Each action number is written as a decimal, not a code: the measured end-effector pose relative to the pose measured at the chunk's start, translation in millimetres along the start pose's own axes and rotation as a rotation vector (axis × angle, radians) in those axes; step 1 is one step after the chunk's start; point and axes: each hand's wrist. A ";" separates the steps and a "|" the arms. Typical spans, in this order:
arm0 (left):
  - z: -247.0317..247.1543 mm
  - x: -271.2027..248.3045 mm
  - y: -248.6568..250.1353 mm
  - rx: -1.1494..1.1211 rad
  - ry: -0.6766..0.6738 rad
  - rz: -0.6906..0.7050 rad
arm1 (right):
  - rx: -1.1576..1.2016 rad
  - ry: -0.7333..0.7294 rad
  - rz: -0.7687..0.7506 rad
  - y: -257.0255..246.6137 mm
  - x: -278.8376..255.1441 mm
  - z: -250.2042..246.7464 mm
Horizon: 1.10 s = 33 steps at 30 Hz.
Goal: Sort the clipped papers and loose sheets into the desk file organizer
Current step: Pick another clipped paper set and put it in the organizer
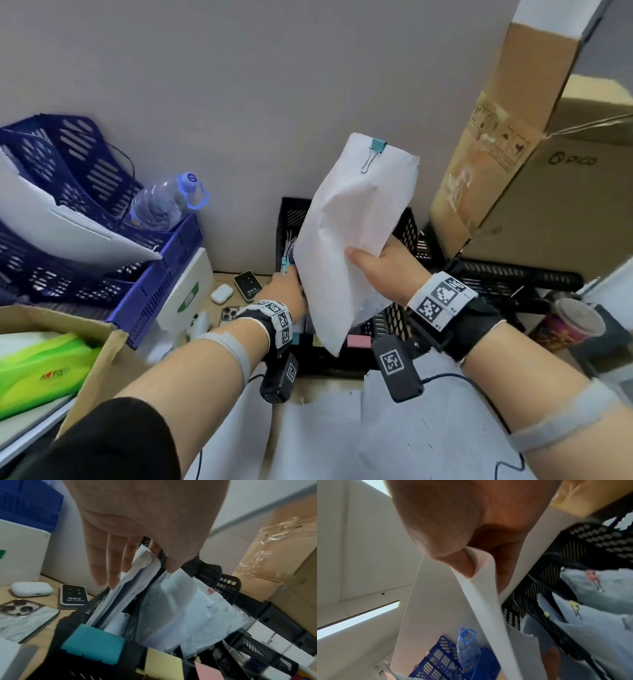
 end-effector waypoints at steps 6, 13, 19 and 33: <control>-13.4 0.8 -34.4 0.081 0.024 -0.025 | -0.131 -0.117 0.061 14.5 44.2 30.2; -17.0 -2.6 -41.5 0.032 0.062 0.042 | -0.233 0.019 0.096 41.5 73.3 81.6; -17.8 -5.0 -46.1 -0.027 0.086 0.066 | -0.051 0.025 0.290 58.8 92.3 102.8; 10.4 -29.5 -9.7 -0.290 0.108 0.324 | -0.082 -0.327 0.369 127.8 26.2 116.0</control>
Point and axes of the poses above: each hand's wrist, its own x-axis towards the middle knuckle, its own z-axis out of the palm, y = z × x, and after that the axes turned 5 degrees about -y, right-handed
